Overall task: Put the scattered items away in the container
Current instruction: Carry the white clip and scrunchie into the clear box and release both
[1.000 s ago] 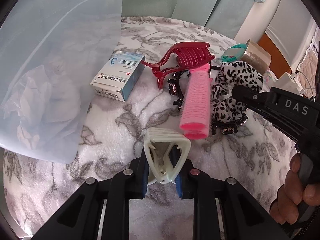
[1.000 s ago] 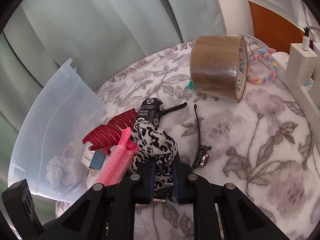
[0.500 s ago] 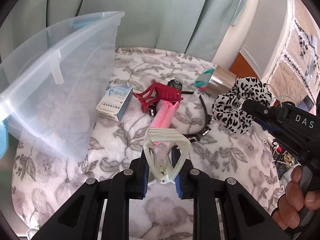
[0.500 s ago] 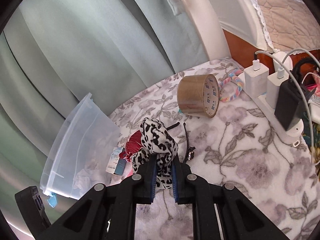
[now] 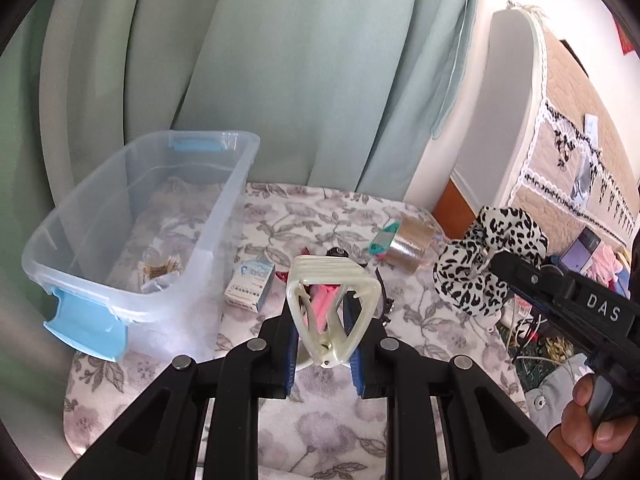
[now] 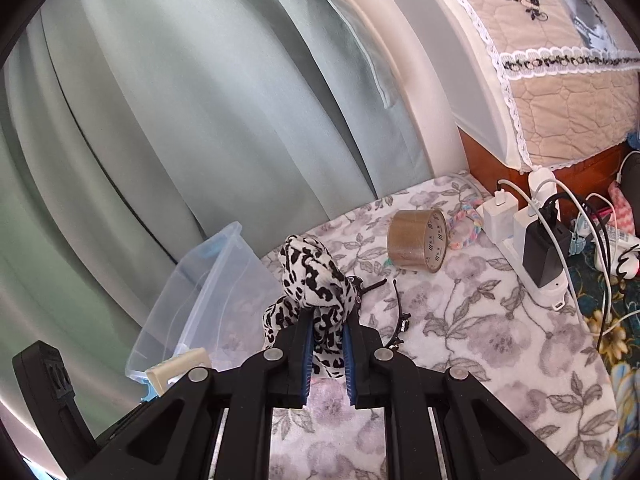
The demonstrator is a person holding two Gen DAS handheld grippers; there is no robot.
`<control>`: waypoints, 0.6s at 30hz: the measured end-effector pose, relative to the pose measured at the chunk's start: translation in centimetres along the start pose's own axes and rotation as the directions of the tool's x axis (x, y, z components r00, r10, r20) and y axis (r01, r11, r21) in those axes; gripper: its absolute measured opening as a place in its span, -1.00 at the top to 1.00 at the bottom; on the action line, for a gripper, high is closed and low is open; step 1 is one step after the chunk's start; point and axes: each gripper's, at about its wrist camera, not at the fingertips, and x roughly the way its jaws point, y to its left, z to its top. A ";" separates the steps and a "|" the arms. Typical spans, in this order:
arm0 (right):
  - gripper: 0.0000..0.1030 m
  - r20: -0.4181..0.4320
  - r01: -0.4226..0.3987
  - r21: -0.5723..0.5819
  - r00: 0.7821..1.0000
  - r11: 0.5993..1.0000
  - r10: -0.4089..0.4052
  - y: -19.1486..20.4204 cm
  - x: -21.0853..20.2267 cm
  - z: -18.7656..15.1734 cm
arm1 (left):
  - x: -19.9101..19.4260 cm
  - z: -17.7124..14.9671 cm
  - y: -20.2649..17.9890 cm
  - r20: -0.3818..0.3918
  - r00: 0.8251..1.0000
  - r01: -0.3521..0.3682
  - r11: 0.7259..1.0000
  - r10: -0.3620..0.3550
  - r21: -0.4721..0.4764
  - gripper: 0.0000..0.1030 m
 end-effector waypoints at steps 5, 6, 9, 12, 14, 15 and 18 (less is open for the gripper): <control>0.72 0.050 -0.027 -0.021 0.998 0.999 0.028 2.3 -1.9 1.2 | -2.7 3.7 0.8 0.110 0.994 0.009 0.999 -0.004 -0.044 0.57; 0.72 0.061 -0.031 -0.027 0.998 0.999 0.032 2.8 -2.2 1.5 | -3.2 4.6 1.1 0.137 0.991 0.010 0.998 -0.002 -0.061 0.57; 0.72 0.106 -0.048 -0.045 0.993 0.998 0.053 4.5 -3.2 3.0 | -5.2 7.5 2.1 0.219 0.976 0.026 0.994 -0.001 -0.110 0.57; 0.72 0.161 -0.067 -0.059 0.984 0.996 0.076 6.5 -4.2 4.9 | -7.1 10.1 3.3 0.287 0.958 0.028 0.987 0.018 -0.155 0.57; 0.72 0.197 -0.090 -0.063 0.975 0.994 0.101 7.9 -4.7 6.3 | -8.1 11.3 4.2 0.317 0.948 0.046 0.982 0.015 -0.183 0.57; 0.72 0.217 -0.102 -0.067 0.969 0.992 0.115 8.7 -5.0 7.0 | -8.4 11.6 4.7 0.325 0.946 0.056 0.980 0.010 -0.193 0.57; 0.72 0.261 -0.131 -0.085 0.954 0.988 0.149 11.3 -5.5 8.6 | -9.4 11.0 6.1 0.346 0.938 0.075 0.971 0.008 -0.226 0.56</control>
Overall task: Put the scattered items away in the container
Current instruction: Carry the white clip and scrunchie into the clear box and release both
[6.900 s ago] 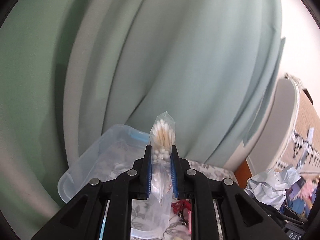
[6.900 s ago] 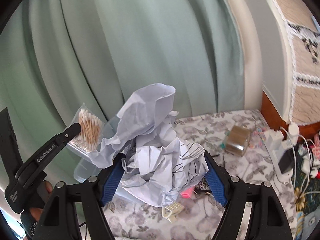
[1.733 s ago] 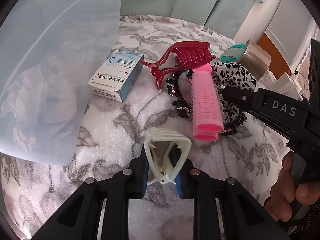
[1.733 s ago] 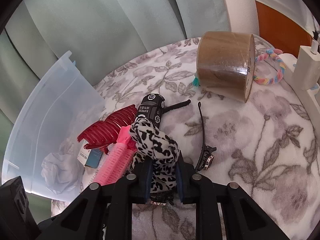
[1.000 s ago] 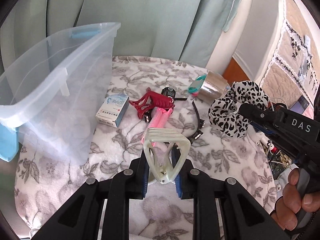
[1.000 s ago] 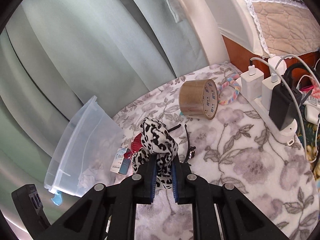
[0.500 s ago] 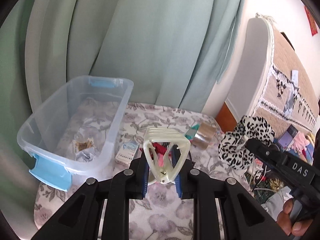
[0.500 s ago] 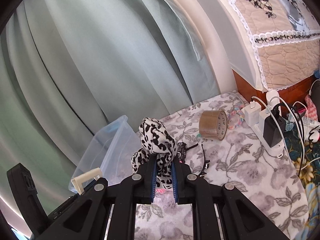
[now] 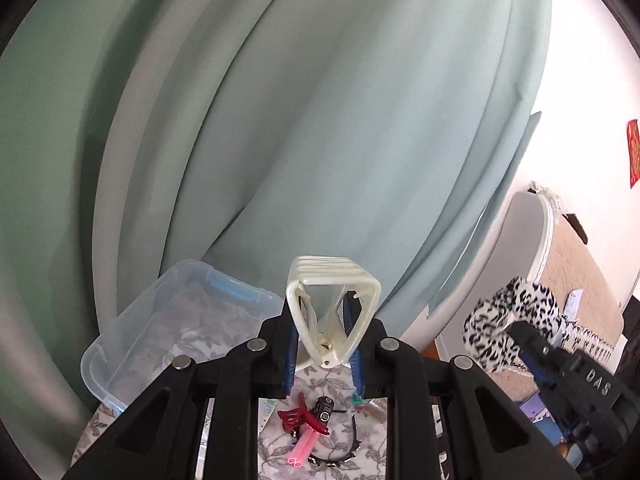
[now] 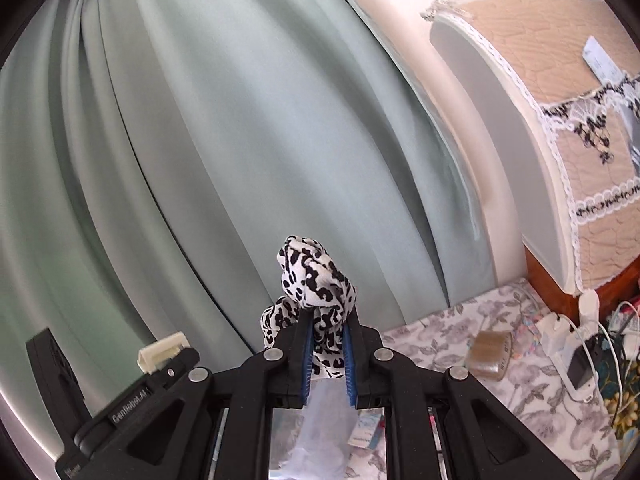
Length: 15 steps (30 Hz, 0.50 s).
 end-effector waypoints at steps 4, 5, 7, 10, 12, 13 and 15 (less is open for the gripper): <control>0.72 0.022 -0.035 -0.035 0.999 0.999 0.036 2.7 0.4 -0.3 | -0.9 -1.0 3.0 0.003 0.999 -0.048 0.998 0.048 -0.044 0.57; 0.72 0.009 -0.043 -0.039 0.999 0.998 0.043 3.2 0.7 -0.9 | -1.0 -1.1 3.9 -0.003 0.999 -0.050 0.997 0.050 -0.067 0.57; 0.72 -0.030 -0.049 -0.051 0.998 0.998 0.047 3.9 1.7 -2.4 | -1.2 -1.4 5.5 -0.010 0.998 -0.057 0.993 0.056 -0.102 0.57; 0.72 -0.098 -0.047 -0.041 0.994 0.998 0.043 4.4 3.6 -4.5 | -1.5 -2.0 7.1 -0.008 0.996 -0.084 0.989 0.083 -0.123 0.56; 0.72 -0.150 -0.048 -0.032 0.988 0.998 0.043 4.7 5.0 -5.8 | -1.1 -2.5 8.1 -0.023 0.997 -0.074 0.984 0.071 -0.160 0.56; 0.72 -0.173 -0.046 -0.040 0.984 0.998 0.038 5.0 5.3 -6.5 | -0.7 -2.8 8.6 -0.039 0.997 -0.067 0.982 0.061 -0.175 0.56; 0.72 -0.207 -0.046 -0.062 0.978 0.997 0.033 5.5 6.1 -7.7 | 0.2 -3.3 9.6 -0.074 0.995 -0.080 0.977 0.066 -0.198 0.56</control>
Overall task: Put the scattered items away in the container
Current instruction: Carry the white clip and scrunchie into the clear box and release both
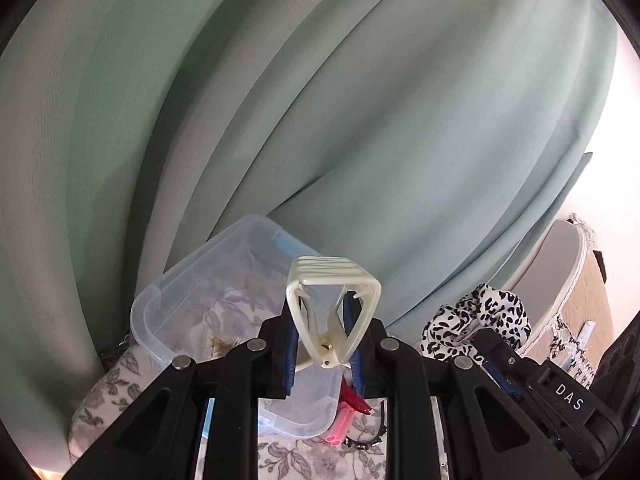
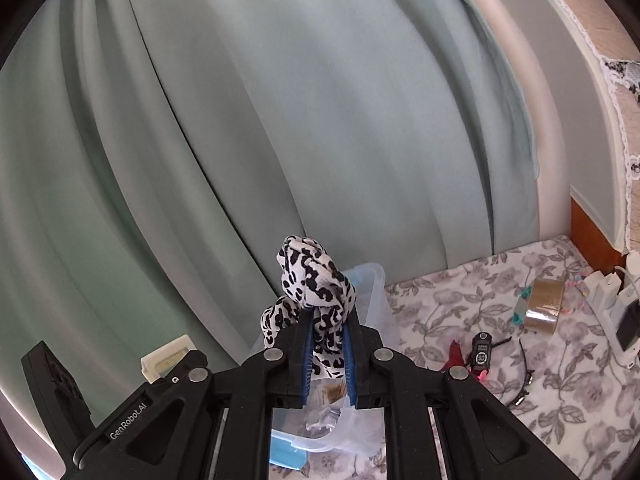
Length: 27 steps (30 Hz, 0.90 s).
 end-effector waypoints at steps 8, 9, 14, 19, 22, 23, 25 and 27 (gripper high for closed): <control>0.72 -0.117 0.027 -0.035 0.993 0.999 -0.031 0.3 4.5 -2.5 | 3.7 -0.5 3.4 -0.104 0.993 -0.056 0.996 0.049 -0.066 0.56; 0.72 -0.135 0.029 -0.036 0.990 0.999 -0.034 0.1 5.2 -2.7 | 4.1 -0.5 3.8 -0.117 0.992 -0.063 0.996 0.054 -0.070 0.56; 0.72 -0.224 0.027 -0.027 0.974 0.999 -0.033 -0.6 8.3 -4.6 | 5.6 -1.2 5.4 -0.156 0.984 -0.098 0.989 0.081 -0.107 0.56; 0.71 -0.278 0.016 -0.039 0.960 0.999 -0.026 -0.4 9.3 -6.0 | 6.3 -1.6 6.1 -0.176 0.979 -0.121 0.986 0.099 -0.118 0.56; 0.69 -0.301 0.006 -0.051 0.953 0.999 -0.021 -0.5 10.2 -6.6 | 7.2 -1.6 6.4 -0.194 0.976 -0.128 0.984 0.102 -0.126 0.56; 0.68 -0.307 0.003 -0.051 0.951 0.999 -0.019 -0.6 10.4 -6.8 | 7.3 -1.7 6.4 -0.197 0.975 -0.128 0.983 0.101 -0.129 0.57; 0.67 -0.318 -0.004 -0.039 0.948 0.999 -0.008 -0.8 11.0 -7.0 | 7.5 -1.3 6.9 -0.192 0.976 -0.129 0.984 0.104 -0.123 0.56; 0.67 -0.319 -0.012 -0.050 0.948 0.999 -0.005 -0.6 11.1 -7.0 | 8.2 -1.1 6.8 -0.189 0.976 -0.135 0.984 0.112 -0.113 0.56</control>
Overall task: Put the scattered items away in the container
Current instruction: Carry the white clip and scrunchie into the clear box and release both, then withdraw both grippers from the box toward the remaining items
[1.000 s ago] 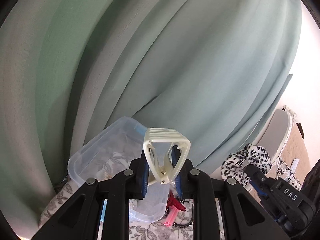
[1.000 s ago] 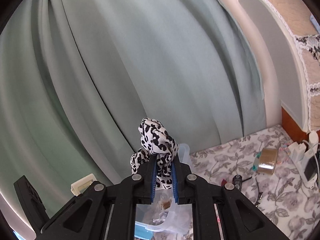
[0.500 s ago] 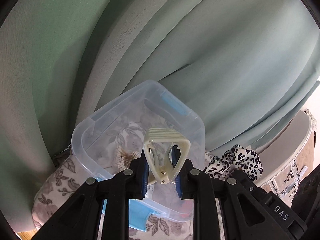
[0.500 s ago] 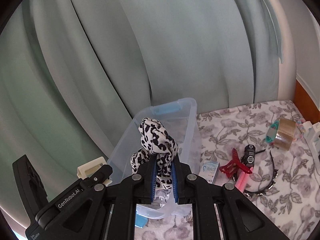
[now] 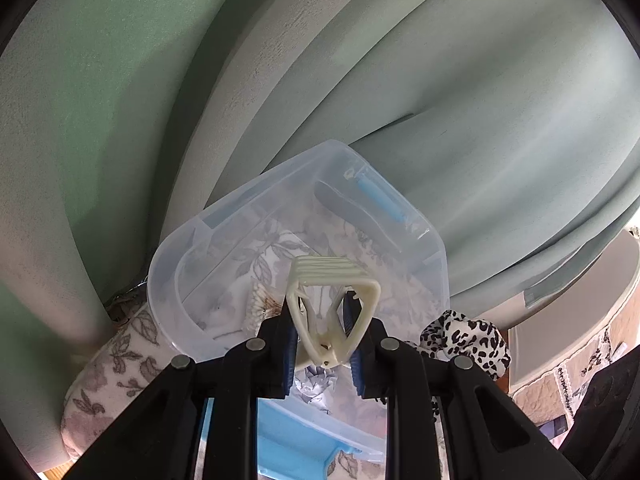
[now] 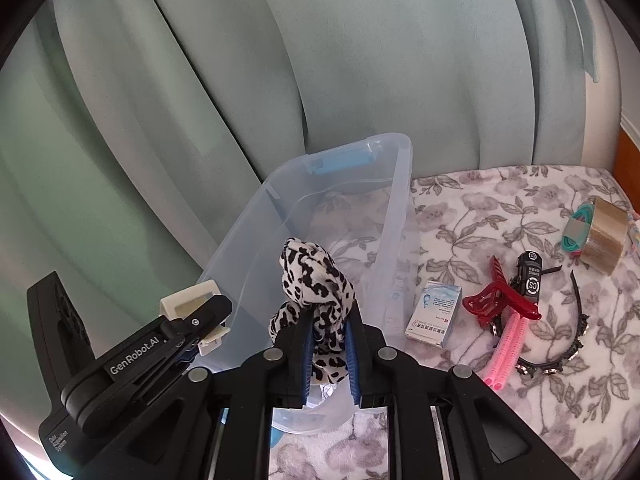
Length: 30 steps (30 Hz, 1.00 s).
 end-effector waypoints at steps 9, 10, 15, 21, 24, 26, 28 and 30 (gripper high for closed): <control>0.67 -0.043 -0.028 -0.001 0.999 1.000 0.028 -0.1 1.6 -0.4 | 0.1 0.1 -0.3 0.007 1.000 -0.029 0.999 0.029 0.024 0.54; 0.66 -0.044 -0.023 -0.013 0.999 1.000 0.022 0.0 1.7 -0.4 | 0.2 0.1 -0.4 0.008 1.000 -0.029 0.999 0.029 0.028 0.51; 0.57 -0.046 -0.025 -0.035 0.999 0.999 0.024 0.3 1.6 -0.5 | 0.2 0.0 -1.1 0.004 1.000 -0.007 0.999 0.007 0.051 0.12; 0.38 -0.057 -0.048 -0.041 0.997 0.998 0.045 0.5 1.3 -0.7 | 0.0 0.3 -0.6 -0.013 1.000 0.001 1.000 -0.001 0.015 0.03; 0.28 -0.056 -0.053 -0.039 0.997 0.998 0.051 0.7 0.9 -0.8 | -0.2 0.4 -0.5 -0.022 1.000 -0.011 1.000 0.011 0.001 -0.03; 0.21 -0.057 -0.053 -0.032 0.997 0.998 0.051 0.7 0.5 -0.7 | -0.4 0.5 -0.7 -0.031 0.999 -0.024 1.000 0.024 0.001 -0.04; 0.04 -0.048 -0.049 -0.024 0.998 0.999 0.047 0.7 -0.1 -0.6 | -0.8 0.5 -1.1 -0.038 0.998 -0.044 0.999 0.044 0.006 -0.08; -0.12 -0.025 -0.019 -0.016 1.000 1.000 0.019 0.6 -1.1 -0.4 | -1.4 0.4 -1.6 -0.036 0.998 -0.050 0.999 0.051 0.019 -0.09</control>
